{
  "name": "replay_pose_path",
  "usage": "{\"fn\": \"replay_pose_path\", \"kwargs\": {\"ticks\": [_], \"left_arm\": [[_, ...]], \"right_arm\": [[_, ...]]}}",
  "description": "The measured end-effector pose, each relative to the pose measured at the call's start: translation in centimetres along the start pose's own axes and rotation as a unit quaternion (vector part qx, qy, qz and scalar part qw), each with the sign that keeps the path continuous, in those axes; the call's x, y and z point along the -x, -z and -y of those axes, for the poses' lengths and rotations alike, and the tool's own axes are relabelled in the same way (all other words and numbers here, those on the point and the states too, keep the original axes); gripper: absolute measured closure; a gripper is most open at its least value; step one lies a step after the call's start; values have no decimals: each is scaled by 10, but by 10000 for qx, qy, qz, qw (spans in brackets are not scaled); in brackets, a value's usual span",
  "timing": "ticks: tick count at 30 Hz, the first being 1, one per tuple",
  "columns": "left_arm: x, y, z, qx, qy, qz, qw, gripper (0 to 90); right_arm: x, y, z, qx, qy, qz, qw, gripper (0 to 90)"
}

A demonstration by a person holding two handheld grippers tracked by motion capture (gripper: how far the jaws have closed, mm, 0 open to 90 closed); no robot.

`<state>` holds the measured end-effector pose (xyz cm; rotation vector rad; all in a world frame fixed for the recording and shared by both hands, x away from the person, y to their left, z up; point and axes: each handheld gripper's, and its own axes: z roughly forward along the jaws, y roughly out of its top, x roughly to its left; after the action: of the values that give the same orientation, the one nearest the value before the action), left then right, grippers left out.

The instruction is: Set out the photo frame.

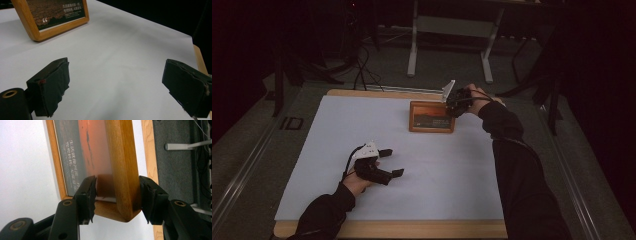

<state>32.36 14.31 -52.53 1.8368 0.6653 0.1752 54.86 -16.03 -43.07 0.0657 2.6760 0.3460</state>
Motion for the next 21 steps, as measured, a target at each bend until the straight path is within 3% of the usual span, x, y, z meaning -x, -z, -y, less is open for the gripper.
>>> {"fn": "replay_pose_path", "kwargs": {"ticks": [5,7,13,17,21], "left_arm": [[0,0,0,-1,-6,-5,10000,80],[0,0,1,-19,-19,-11,10000,80],[0,-2,1,-53,-23,6,10000,80],[0,-4,0,-53,-40,10,10000,80],[1,-3,-3,-28,-77,15,10000,80]], "right_arm": [[-1,2,2,38,16,94,9999,471],[1,11,2,251,-99,202,9994,436],[-3,23,1,337,-128,254,9990,420],[-7,32,0,506,-373,224,9978,369],[-17,37,2,769,-630,41,9950,252]]}}
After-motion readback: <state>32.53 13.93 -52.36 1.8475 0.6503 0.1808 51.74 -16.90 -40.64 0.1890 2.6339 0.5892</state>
